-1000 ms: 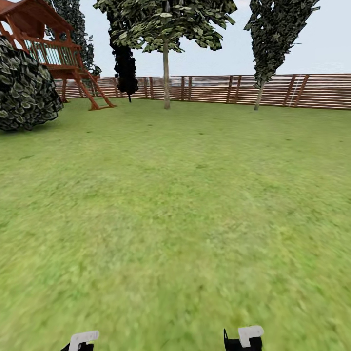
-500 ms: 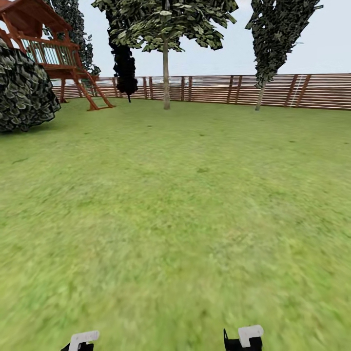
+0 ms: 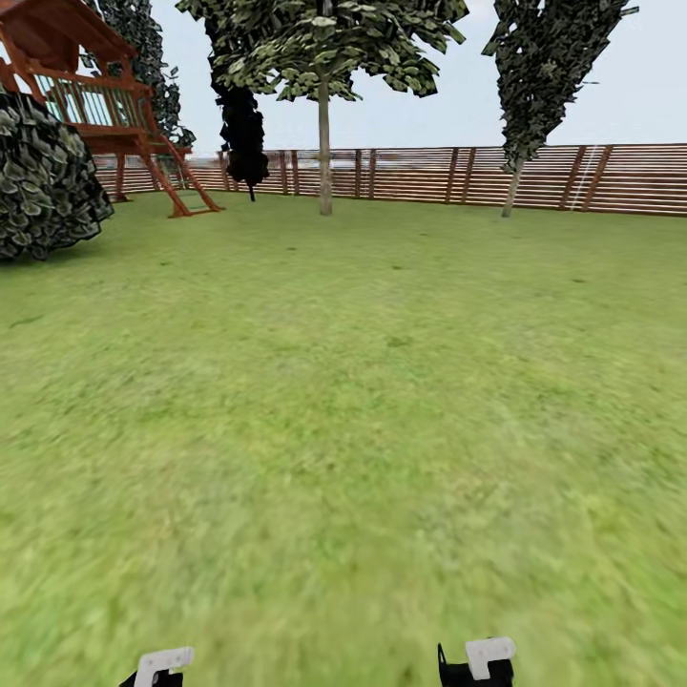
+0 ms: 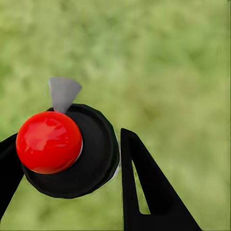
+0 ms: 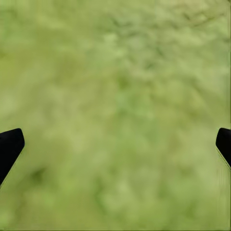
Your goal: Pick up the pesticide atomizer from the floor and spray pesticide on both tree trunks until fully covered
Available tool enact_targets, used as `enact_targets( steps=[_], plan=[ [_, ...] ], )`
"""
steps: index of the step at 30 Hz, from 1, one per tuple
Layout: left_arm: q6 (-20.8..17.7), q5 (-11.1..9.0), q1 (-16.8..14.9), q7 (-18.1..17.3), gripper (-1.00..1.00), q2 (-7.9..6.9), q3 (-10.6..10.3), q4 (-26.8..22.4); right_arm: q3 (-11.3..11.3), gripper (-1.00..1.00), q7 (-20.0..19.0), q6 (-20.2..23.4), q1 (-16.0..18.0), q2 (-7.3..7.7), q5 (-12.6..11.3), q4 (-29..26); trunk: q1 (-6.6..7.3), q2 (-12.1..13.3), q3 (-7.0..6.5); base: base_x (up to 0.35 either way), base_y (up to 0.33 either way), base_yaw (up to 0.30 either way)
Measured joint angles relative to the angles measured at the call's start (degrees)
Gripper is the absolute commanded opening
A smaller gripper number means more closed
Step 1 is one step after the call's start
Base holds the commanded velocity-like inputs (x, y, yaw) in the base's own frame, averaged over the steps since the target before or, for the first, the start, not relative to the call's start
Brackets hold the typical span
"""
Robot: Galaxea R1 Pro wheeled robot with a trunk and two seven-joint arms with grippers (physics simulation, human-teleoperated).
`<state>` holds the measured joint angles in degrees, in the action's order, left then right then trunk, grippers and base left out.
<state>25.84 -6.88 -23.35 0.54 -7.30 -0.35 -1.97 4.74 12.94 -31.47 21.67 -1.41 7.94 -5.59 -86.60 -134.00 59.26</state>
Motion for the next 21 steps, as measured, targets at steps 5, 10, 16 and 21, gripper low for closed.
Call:
enact_targets(
  steps=[5, 10, 16, 21],
  plan=[
    [-0.02, 0.00, 0.00, 0.00, -1.00, 0.01, 0.00, 0.00, 0.00, 1.00, 0.00, 0.00, 0.00, 0.00, 0.02, 0.00, 0.00, 0.00, 0.00, 0.339, 0.000, 0.000],
    [0.00, 0.00, 0.00, 0.00, -1.00, 0.01, 0.00, 0.00, 0.00, 1.00, 0.00, 0.00, 0.00, 0.00, 0.02, 0.00, 0.00, 0.00, 0.00, 0.339, 0.000, 0.000],
    [0.00, 0.00, 0.00, 0.00, -1.00, 0.01, 0.00, 0.00, 0.00, 1.00, 0.00, 0.00, 0.00, 0.00, 0.01, 0.00, 0.00, 0.00, 0.00, 0.339, 0.000, 0.000],
    [0.00, 0.00, 0.00, 0.00, -1.00, 0.01, 0.00, 0.00, 0.00, 1.00, 0.00, 0.00, 0.00, 0.00, 0.02, 0.00, 0.00, 0.00, 0.00, 0.339, 0.000, 0.000]
  ],
)
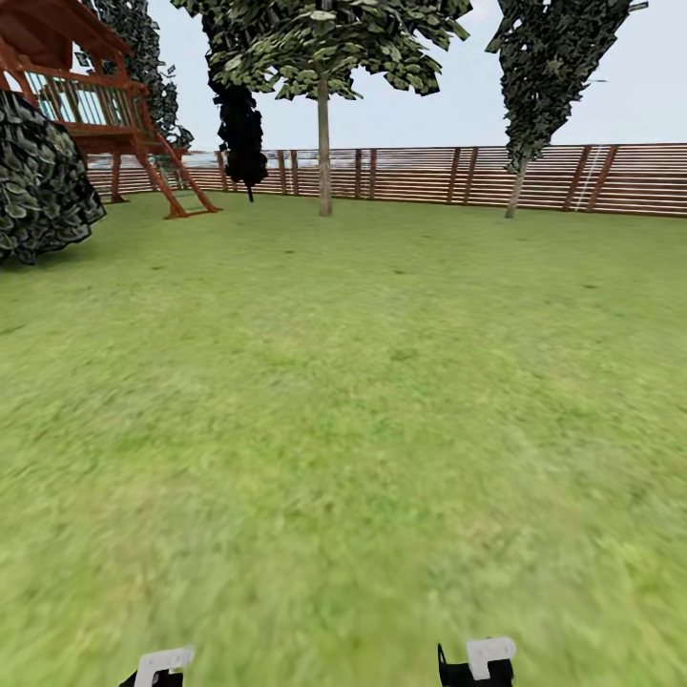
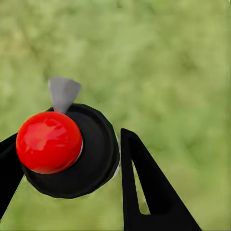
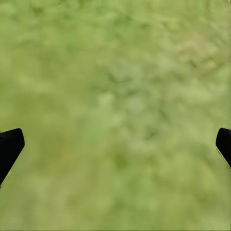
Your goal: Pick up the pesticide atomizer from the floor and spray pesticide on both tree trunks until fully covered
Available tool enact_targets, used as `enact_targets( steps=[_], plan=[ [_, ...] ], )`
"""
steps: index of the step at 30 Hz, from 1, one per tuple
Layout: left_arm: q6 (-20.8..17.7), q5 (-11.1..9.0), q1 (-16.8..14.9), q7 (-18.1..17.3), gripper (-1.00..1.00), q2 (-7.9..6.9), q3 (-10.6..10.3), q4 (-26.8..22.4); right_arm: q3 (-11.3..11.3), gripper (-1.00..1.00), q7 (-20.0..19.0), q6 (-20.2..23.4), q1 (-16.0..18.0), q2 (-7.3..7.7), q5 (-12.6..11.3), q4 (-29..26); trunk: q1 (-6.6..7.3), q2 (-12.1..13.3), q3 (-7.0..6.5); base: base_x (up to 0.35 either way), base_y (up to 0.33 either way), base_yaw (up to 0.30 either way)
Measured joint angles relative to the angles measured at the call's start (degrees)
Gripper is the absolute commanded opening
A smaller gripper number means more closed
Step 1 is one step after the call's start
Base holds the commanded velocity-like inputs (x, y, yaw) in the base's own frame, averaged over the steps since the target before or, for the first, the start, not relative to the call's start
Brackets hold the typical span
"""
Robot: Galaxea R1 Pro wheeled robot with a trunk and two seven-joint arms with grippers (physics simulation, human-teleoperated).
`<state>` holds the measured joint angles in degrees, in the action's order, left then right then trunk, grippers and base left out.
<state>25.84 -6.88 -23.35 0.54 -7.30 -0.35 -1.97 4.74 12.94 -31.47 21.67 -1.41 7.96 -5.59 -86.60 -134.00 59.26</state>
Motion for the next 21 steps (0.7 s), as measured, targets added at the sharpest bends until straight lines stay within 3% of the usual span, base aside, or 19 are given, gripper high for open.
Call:
enact_targets(
  steps=[21],
  plan=[
    [-0.02, 0.00, 0.00, 0.00, -1.00, 0.00, 0.00, 0.00, 0.00, 1.00, 0.00, 0.00, 0.00, 0.00, 0.00, 0.00, 0.00, 0.00, 0.00, 0.339, 0.000, 0.000]
  ],
)
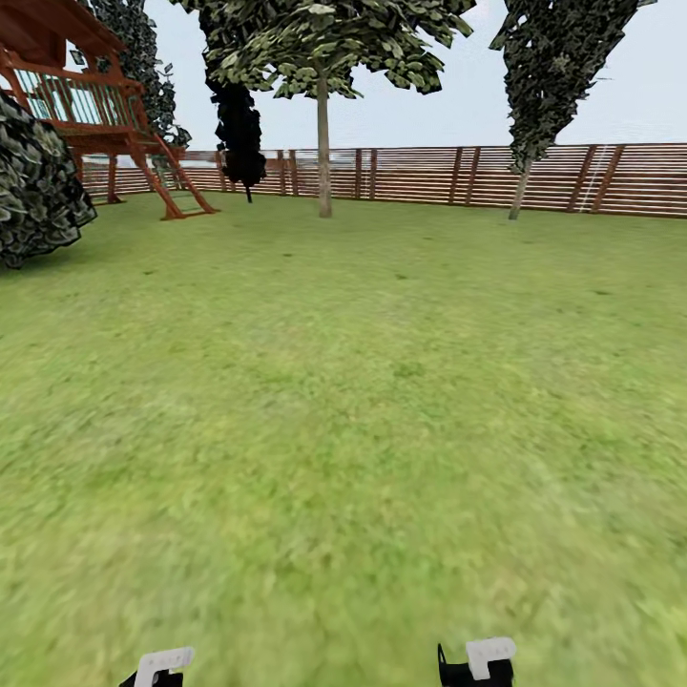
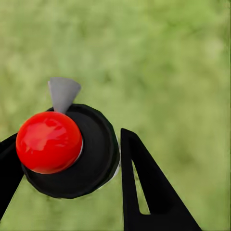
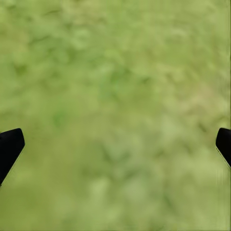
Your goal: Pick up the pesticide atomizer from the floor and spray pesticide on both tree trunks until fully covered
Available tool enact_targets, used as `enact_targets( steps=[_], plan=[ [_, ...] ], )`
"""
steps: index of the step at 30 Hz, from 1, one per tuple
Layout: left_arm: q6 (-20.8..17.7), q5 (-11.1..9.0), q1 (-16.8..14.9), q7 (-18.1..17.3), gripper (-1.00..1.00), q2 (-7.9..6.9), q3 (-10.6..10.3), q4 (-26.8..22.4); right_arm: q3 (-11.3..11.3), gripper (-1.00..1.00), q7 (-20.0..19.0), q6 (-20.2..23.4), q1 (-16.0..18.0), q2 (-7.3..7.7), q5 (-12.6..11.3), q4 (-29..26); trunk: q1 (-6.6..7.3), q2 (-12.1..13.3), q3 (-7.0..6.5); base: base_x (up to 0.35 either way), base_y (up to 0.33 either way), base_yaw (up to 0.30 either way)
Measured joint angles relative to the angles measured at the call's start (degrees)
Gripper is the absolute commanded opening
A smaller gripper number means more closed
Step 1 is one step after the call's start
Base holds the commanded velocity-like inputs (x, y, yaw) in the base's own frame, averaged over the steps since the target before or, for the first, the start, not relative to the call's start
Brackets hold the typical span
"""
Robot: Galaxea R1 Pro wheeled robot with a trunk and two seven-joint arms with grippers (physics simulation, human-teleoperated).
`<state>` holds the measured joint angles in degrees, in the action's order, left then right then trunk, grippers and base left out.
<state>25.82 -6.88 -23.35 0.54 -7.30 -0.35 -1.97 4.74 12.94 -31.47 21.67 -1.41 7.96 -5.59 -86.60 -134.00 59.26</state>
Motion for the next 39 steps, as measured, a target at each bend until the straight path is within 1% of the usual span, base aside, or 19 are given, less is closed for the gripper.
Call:
enact_targets(
  steps=[39],
  plan=[
    [-0.01, 0.00, 0.00, 0.00, -1.00, 0.00, 0.00, 0.00, 0.00, 1.00, 0.00, 0.00, 0.00, 0.00, -0.01, 0.00, 0.00, 0.00, 0.00, 0.339, 0.000, 0.000]
  ],
)
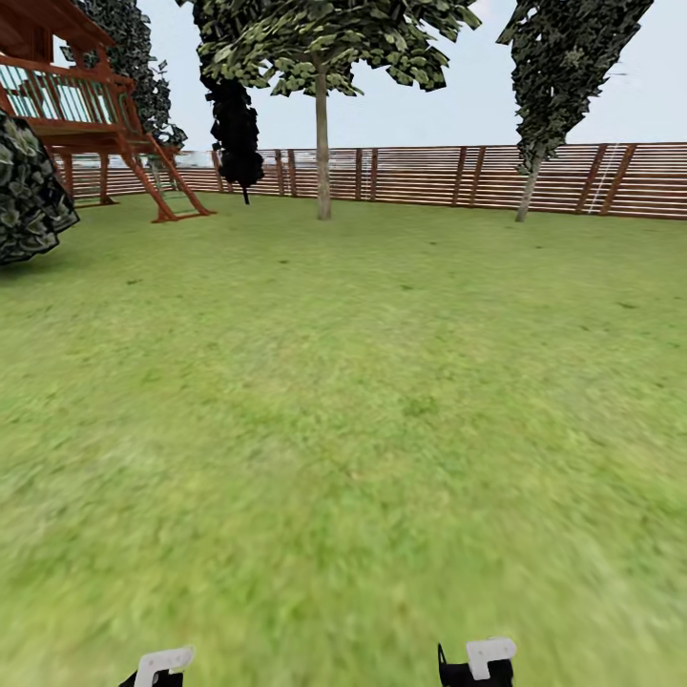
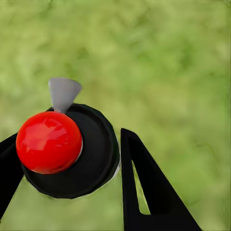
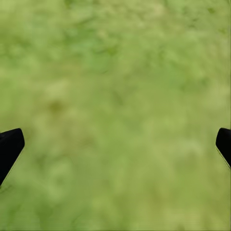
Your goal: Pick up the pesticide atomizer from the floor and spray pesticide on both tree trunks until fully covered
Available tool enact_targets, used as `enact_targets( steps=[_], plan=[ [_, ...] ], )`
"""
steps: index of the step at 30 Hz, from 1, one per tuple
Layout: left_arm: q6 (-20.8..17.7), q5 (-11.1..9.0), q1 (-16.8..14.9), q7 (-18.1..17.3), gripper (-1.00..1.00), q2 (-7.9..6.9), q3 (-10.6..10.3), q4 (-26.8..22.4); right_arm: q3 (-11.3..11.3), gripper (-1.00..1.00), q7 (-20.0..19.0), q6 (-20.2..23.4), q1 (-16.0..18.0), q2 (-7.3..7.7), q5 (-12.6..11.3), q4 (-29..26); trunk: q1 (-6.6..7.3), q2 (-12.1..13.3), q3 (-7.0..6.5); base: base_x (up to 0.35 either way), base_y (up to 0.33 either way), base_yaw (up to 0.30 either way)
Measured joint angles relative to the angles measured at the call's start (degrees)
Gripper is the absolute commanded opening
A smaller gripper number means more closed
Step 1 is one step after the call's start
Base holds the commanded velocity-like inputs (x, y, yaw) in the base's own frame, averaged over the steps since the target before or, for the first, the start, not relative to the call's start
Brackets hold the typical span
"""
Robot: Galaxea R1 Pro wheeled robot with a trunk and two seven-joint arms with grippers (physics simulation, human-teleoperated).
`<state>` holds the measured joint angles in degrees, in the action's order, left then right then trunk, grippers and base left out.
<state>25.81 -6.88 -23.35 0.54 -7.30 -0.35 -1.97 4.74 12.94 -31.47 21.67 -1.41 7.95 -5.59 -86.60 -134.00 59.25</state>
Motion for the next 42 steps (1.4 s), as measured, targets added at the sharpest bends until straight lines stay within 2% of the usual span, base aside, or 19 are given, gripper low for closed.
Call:
enact_targets(
  steps=[42],
  plan=[
    [0.03, 0.00, 0.00, 0.00, -1.00, 0.02, 0.00, 0.00, 0.00, 1.00, 0.00, 0.00, 0.00, 0.00, 0.01, 0.01, 0.00, 0.00, 0.00, 0.339, 0.000, 0.000]
  ],
)
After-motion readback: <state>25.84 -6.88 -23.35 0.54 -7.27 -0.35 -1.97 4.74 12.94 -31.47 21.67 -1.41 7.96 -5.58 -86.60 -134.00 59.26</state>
